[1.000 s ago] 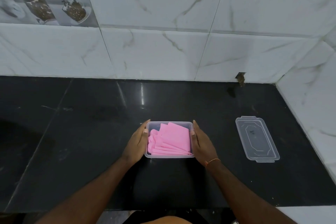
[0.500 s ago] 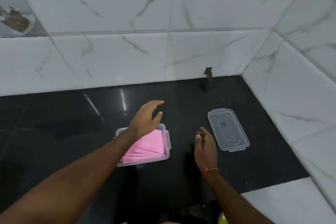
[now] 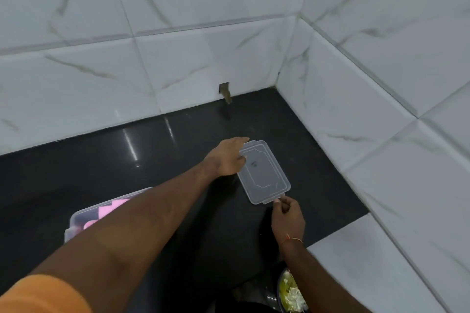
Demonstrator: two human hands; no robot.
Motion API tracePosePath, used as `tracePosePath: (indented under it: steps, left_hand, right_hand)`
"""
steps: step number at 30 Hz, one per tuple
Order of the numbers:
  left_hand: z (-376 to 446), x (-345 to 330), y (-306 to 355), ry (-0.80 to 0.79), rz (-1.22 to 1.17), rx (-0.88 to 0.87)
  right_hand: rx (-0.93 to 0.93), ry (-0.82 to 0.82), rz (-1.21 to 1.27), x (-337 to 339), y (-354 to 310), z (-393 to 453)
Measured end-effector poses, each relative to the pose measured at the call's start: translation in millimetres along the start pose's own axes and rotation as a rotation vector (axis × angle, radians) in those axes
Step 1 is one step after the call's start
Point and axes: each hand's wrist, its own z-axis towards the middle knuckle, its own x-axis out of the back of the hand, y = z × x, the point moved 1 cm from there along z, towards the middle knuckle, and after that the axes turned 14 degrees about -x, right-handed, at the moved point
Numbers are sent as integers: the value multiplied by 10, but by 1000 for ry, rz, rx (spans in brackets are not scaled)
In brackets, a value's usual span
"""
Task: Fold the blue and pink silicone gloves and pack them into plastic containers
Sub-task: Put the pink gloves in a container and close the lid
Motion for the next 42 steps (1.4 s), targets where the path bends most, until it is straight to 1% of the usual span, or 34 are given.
tracePosePath:
  steps: [4,7,10,15,20,23,26,28,31,33,36,37,39,42]
  left_hand:
    - [300,-114,11,-69,22,75]
    - [422,-151,18,-109,39,145]
    - [454,-121,-29,-64,58,178]
    - [368,31,-167,70,-8,270]
    - [119,238,-369,161,-102,375]
    - [-106,367,-482,200,-152,405]
    - [-371,496,-585,321,-208,410]
    - [-549,585,-633,404,-186,398]
    - [-867,725,-694,538,-175,382]
    - [-1100,814,-719,625,-230,364]
    - [-1497,919,-746,714,-207,355]
    - [-1631,944,-763,756,-232,370]
    - [-1887,952,-799,862,-402,398]
    - [-2321,979,-820,1048,-802,471]
  right_hand:
    - [-188,-33,87,60,-6,175]
    - [-273,-82,127,67,-17,274]
    - [-311,-120,136,64,-61,328]
    - [-314,-154,210,33,-121,338]
    - [-263,-185,251,-49,-237,295]
    - [-207,-207,246,-149,-344,206]
    - [-111,-215,241,-290,-480,45]
    - [-44,-222,259,-387,-580,-80]
    - [19,-279,327,-559,-727,-313]
    - [36,-327,356,-668,-803,-452]
    - [16,-404,430,-836,-869,-677]
    - [8,-423,452,-890,-883,-751]
    - [11,-459,466,-982,-910,-887]
    - [34,-510,429,-1110,-927,-1074]
